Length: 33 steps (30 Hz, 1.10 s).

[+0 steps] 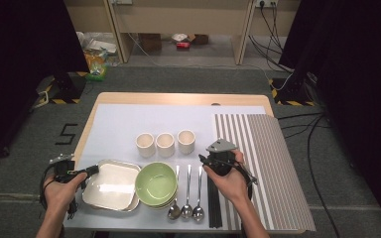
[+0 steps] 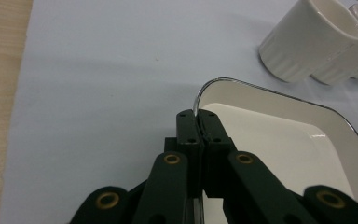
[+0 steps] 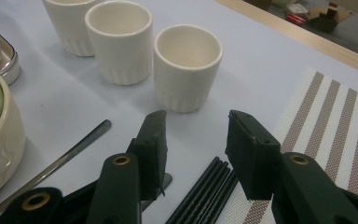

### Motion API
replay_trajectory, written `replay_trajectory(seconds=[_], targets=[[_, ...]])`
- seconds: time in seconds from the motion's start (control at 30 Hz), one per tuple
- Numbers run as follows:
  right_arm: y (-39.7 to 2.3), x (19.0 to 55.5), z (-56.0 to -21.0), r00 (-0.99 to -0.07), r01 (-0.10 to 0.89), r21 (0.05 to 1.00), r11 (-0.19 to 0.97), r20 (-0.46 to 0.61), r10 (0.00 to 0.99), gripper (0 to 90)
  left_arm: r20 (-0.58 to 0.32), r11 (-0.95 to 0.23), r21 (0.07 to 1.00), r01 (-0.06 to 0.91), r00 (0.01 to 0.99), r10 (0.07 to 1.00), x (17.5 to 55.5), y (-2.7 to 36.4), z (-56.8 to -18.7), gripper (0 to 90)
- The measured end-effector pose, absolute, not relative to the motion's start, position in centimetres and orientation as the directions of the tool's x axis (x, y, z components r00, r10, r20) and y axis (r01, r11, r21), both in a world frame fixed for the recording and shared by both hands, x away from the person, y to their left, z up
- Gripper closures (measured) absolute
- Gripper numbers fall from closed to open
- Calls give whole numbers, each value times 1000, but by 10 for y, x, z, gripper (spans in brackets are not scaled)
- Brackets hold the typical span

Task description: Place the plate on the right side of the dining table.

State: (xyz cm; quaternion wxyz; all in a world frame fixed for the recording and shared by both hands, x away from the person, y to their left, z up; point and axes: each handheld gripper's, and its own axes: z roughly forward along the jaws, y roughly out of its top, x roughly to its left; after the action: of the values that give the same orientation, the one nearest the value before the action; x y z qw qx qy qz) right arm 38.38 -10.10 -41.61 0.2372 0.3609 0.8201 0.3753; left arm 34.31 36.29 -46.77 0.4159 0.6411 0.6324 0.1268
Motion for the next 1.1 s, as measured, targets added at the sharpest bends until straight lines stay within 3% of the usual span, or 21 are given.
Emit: replay_trajectory(seconds=[0.73,1.1], targets=[[-101,385,-415,-620,405,798,447,-120,776,585,-375,232,833,502,206,904,332,368,-444,888],[-100,385,-415,-617,402,806,435,-114,779,587,-382,248,856,453,232,895,339,366,-438,888]])
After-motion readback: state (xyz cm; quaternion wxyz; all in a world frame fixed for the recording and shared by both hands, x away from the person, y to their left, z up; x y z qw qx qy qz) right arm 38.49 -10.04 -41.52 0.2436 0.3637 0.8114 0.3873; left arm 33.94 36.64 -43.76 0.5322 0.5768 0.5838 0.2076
